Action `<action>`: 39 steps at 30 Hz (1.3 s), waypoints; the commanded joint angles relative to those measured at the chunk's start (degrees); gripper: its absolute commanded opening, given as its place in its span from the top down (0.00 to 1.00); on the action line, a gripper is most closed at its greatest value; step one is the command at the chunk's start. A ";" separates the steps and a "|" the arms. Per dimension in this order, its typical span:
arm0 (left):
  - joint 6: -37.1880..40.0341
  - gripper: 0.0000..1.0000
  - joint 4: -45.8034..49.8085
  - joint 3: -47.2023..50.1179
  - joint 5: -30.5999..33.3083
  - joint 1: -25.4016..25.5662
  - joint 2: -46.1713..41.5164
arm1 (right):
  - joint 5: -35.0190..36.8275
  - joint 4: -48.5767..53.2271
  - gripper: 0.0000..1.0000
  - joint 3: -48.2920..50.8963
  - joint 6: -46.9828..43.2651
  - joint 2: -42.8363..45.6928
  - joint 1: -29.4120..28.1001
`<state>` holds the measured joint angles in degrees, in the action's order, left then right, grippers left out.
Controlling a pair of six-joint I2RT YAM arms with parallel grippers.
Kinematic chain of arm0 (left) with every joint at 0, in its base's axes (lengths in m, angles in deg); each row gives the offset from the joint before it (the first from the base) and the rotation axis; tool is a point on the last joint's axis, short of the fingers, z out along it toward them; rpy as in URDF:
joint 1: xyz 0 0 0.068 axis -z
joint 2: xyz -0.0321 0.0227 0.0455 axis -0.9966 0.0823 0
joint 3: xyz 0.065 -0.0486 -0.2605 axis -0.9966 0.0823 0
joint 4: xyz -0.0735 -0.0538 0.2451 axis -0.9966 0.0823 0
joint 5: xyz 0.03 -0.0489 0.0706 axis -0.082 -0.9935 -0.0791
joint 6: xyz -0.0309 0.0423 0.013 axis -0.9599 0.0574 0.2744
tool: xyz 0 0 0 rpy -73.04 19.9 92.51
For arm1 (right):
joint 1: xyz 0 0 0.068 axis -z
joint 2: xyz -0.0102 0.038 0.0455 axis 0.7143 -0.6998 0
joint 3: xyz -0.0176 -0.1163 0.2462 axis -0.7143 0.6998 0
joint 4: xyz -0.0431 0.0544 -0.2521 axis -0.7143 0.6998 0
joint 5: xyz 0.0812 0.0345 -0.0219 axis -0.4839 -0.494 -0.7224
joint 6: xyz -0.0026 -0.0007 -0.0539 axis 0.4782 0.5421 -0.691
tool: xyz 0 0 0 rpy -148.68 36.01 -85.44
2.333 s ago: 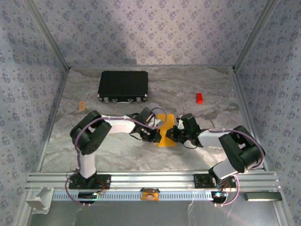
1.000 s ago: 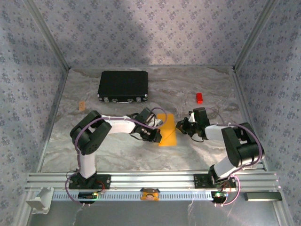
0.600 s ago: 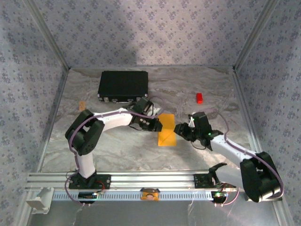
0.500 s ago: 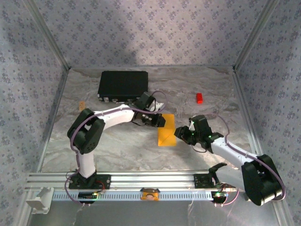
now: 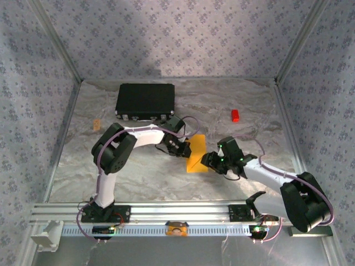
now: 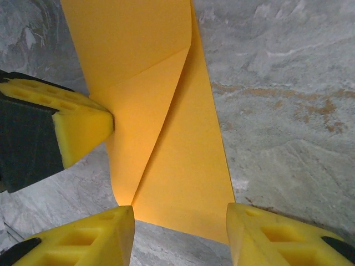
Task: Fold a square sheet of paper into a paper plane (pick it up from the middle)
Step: Fold the triangle a second time at the center of the table, then turn over the paper at the center of the table.
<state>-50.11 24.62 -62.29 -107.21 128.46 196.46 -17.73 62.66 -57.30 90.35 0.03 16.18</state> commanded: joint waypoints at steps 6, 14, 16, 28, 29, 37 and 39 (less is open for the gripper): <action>-0.20 0.95 0.72 2.80 1.64 1.25 0.87 | 0.91 0.36 0.50 -2.41 1.42 -1.76 -0.78; -0.91 0.96 0.36 2.80 2.12 1.71 0.78 | -0.84 -3.82 0.50 -2.38 2.73 -6.60 -0.67; -0.99 0.97 0.29 2.80 2.16 1.66 0.69 | -1.46 -6.23 0.50 -2.59 2.79 -7.19 -0.65; -1.78 0.97 -1.07 4.28 2.32 1.73 -0.10 | -8.43 -13.94 0.42 -6.95 -0.74 -14.29 3.20; -1.87 0.97 -1.32 4.54 2.34 1.69 -0.24 | -8.52 -14.02 0.42 -7.47 -1.23 -14.57 3.28; -2.14 0.98 -1.81 5.20 2.44 1.69 -0.44 | -11.02 -14.47 0.45 -9.02 -5.11 -18.02 6.36; -2.23 0.98 -1.90 5.25 2.35 1.72 -0.45 | -12.43 -14.27 0.47 -9.39 -5.37 -18.91 7.52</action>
<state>-52.08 19.38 -59.12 -107.65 129.55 195.37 -27.15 48.78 -65.36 87.22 -17.50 22.49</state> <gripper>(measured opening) 0.046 0.535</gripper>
